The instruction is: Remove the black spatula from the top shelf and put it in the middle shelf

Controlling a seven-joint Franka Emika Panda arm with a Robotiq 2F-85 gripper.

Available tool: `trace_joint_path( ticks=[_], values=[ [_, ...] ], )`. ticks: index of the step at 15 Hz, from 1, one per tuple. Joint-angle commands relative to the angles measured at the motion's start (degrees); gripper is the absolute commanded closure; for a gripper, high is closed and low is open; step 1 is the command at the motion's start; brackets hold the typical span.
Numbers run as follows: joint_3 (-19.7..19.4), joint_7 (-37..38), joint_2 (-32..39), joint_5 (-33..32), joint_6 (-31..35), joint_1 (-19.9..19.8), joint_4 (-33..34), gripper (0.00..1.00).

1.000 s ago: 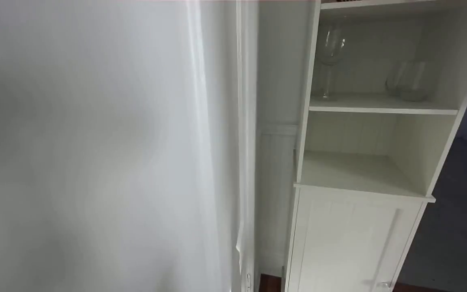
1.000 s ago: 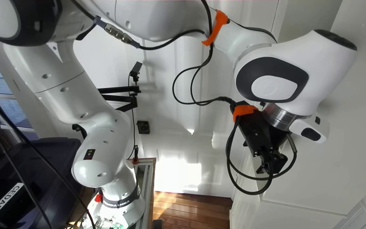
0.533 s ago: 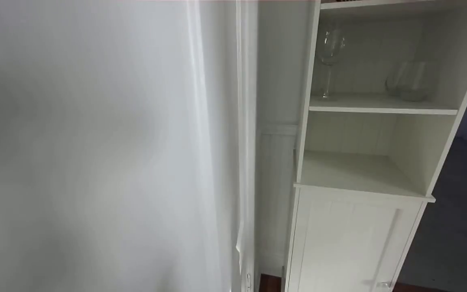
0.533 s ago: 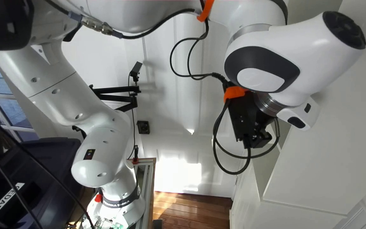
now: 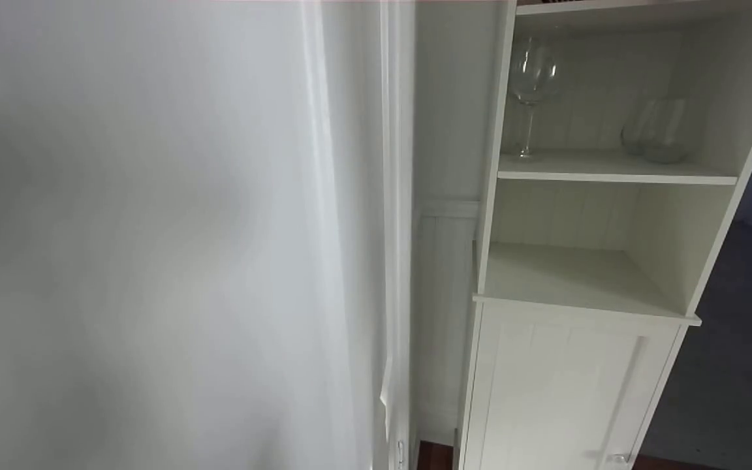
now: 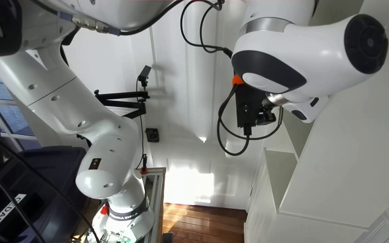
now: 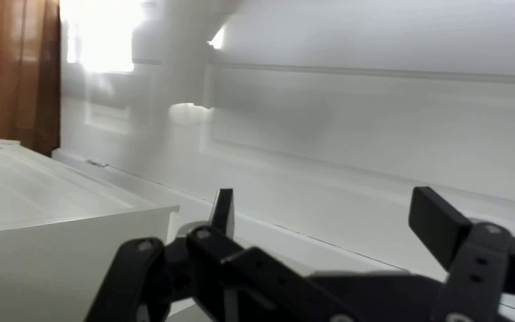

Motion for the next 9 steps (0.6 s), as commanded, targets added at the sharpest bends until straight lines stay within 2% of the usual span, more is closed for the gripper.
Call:
trace_joint_path(
  ticks=[1,3,7,9],
  values=[
    [1.23,-0.28,1.12,8.15,-4.03,-0.75,1.67,0.0],
    [2.76,-0.48,0.48,6.19,-2.79,-2.43,0.7,0.0],
    [3.75,-0.42,0.56,7.09,-2.73,-2.25,1.33,0.0],
    [3.53,-2.92,1.02,16.55,2.25,-1.88,-0.39,0.0]
  ],
)
